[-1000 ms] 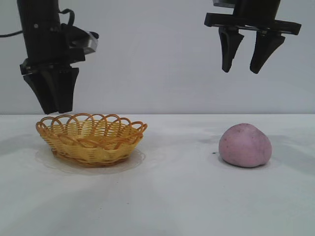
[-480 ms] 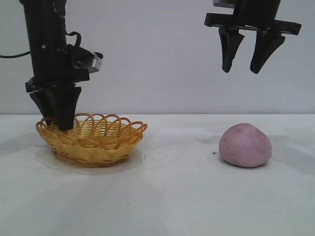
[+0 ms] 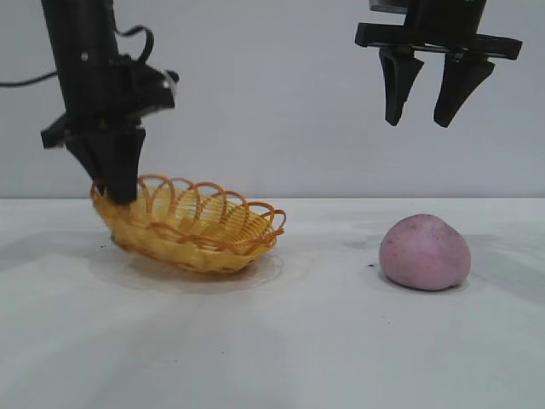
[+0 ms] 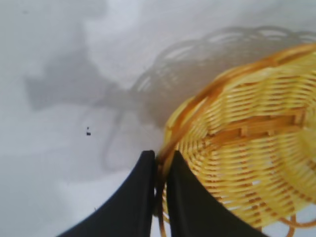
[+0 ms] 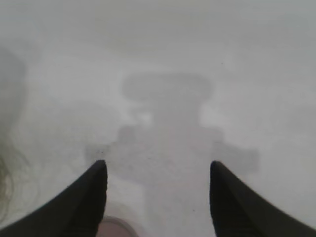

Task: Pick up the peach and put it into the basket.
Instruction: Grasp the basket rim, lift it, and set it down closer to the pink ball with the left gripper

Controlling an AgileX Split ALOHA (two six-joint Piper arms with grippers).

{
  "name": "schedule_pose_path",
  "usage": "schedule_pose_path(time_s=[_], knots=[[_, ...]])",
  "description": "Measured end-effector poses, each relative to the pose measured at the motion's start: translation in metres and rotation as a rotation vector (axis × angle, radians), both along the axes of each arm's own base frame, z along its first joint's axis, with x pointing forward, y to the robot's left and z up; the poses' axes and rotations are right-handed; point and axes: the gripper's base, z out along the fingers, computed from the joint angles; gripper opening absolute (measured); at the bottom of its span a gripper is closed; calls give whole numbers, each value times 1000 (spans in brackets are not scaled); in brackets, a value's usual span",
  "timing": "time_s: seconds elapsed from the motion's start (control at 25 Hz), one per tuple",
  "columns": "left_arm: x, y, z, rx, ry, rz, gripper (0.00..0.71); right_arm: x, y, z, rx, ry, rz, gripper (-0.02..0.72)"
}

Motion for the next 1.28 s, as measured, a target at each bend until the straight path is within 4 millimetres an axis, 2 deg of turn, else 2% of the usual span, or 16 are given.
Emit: schedule_pose_path(time_s=[0.16, 0.32, 0.56, 0.76, 0.92, 1.12, 1.28], knots=[[-9, 2, 24, -16, -11, 99, 0, 0, 0, 0, -2, -1, 1, 384], [-29, -2, 27, -108, 24, 176, 0, 0, 0, 0, -3, -1, 1, 384], [-56, -8, 9, -281, 52, 333, 0, 0, 0, 0, -4, -5, 1, 384], [-71, -5, -17, -284, 89, 382, 0, 1, 0, -1, -4, -3, 1, 384], [-70, -5, -21, -294, 73, 412, 0, 1, 0, -1, -4, -3, 1, 384], [-67, -7, -39, -300, 115, 447, 0, 1, 0, 0, -3, -8, 1, 384], [-67, -7, -45, -293, 118, 442, 0, 1, 0, 0, -3, -8, 1, 384]])
